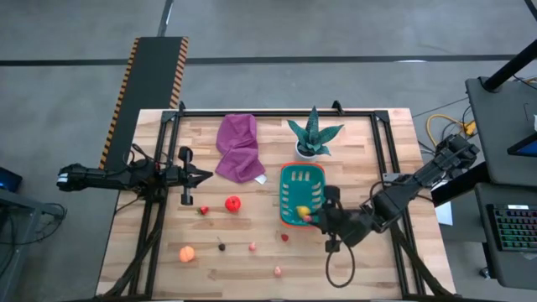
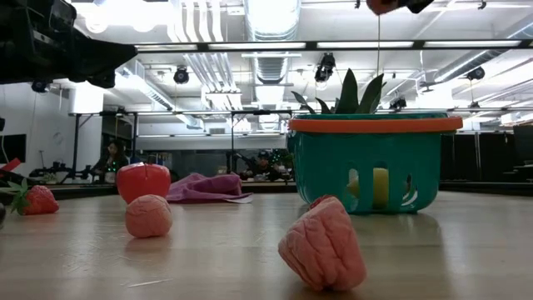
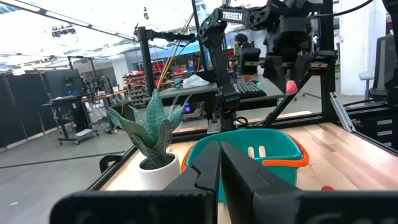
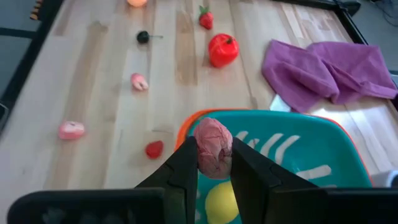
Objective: Pick and placing Produce into tupperware
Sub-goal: Put the top right pink peach into the blue basket
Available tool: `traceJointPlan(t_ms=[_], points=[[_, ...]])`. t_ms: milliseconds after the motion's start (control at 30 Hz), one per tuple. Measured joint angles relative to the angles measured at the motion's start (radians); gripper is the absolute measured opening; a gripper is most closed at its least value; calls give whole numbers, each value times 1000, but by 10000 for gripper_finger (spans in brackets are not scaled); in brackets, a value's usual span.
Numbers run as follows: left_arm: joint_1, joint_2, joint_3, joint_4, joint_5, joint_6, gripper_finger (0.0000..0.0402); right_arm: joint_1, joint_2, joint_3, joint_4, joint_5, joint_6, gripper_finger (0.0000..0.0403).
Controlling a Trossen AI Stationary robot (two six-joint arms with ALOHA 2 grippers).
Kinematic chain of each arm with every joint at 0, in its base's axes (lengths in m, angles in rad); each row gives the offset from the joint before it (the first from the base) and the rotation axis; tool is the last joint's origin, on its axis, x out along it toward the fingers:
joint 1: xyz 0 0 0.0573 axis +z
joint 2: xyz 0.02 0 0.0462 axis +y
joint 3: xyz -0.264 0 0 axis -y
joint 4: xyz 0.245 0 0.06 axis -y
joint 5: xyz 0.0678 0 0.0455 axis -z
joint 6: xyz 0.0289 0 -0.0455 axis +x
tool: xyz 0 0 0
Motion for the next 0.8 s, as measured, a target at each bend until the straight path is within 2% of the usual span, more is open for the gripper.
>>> traceJointPlan(t_ms=[800], points=[[0,0,0,0,0,0,0,-152,0,-46,-41,0,-71,70]])
